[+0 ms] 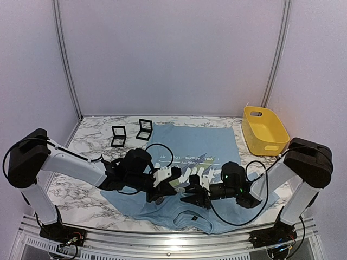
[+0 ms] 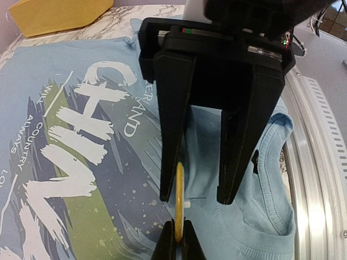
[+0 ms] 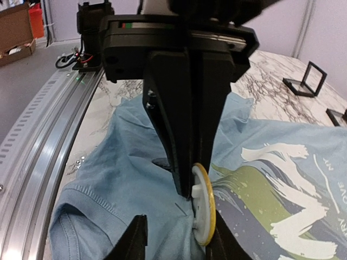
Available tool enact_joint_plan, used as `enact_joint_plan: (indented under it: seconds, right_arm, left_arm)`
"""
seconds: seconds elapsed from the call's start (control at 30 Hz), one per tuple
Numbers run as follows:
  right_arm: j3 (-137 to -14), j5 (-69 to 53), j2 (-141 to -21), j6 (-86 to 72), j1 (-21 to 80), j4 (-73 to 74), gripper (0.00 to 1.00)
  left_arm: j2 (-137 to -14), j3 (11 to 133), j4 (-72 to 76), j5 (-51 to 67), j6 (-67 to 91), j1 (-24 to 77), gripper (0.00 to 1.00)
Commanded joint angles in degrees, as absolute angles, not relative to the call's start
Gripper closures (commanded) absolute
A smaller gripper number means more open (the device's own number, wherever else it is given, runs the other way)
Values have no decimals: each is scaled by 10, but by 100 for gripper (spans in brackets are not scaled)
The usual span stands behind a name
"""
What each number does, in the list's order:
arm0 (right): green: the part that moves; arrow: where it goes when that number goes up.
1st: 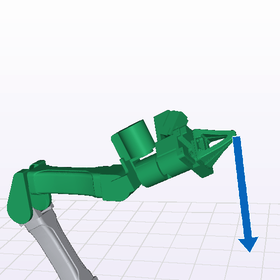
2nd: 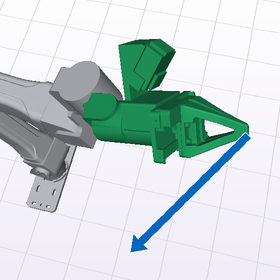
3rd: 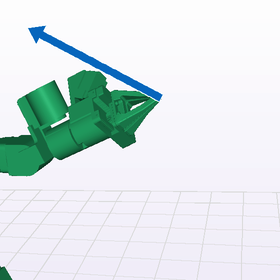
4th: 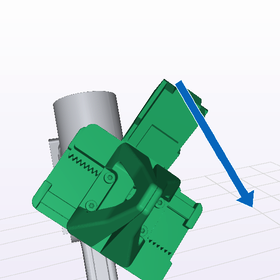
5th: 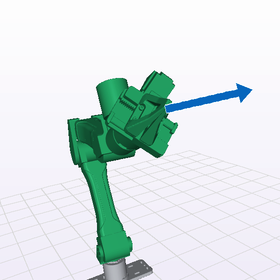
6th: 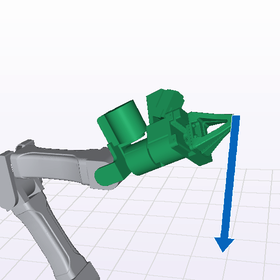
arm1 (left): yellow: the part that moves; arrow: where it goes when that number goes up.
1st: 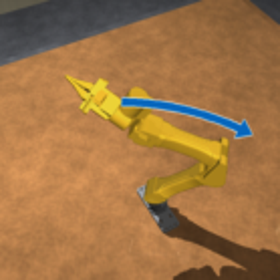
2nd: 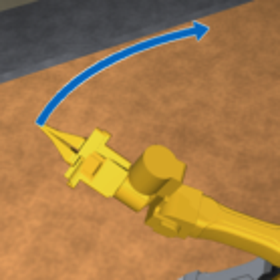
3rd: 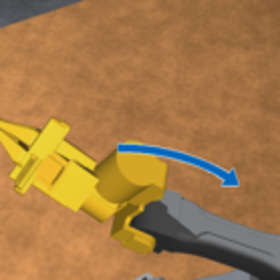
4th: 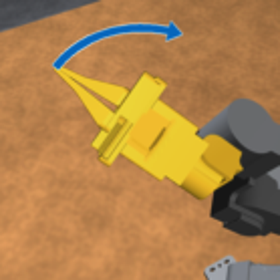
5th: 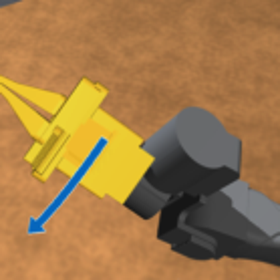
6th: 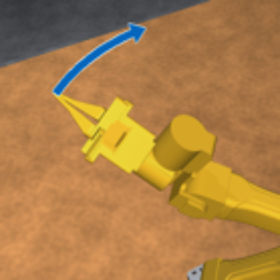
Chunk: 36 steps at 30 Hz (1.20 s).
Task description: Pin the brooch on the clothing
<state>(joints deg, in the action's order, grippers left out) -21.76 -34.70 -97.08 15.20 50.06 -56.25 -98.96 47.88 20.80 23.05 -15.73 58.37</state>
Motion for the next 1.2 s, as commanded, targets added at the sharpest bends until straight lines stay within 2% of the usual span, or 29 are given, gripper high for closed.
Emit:
enact_joint_plan:
  seconds: [0.0, 0.13, 0.27, 0.5, 0.8, 0.97, 1.17]
  right_arm:
    - [-251, -405, -988, 137, 490, -542, 76]
    - [-260, -445, -999, 120, 470, -555, 90]
    - [-270, -456, -1005, 127, 466, -539, 94]
    - [-294, -456, -1023, 85, 465, -540, 95]
    - [-340, -406, -1025, 71, 466, -459, 93]
    - [-334, -374, -1014, 60, 466, -460, 100]
    - [-327, -323, -1007, 5, 466, -479, 100]
  left_arm:
    - [-972, 476, 224, 254, -163, 582, 100]
    - [-968, 474, 223, 256, -170, 582, 100]
    - [-963, 473, 221, 256, -171, 582, 100]
    - [-965, 479, 216, 258, -175, 583, 100]
    - [-968, 488, 207, 254, -179, 586, 100]
    - [-966, 487, 205, 253, -180, 587, 100]
    - [-960, 485, 205, 249, -177, 588, 100]
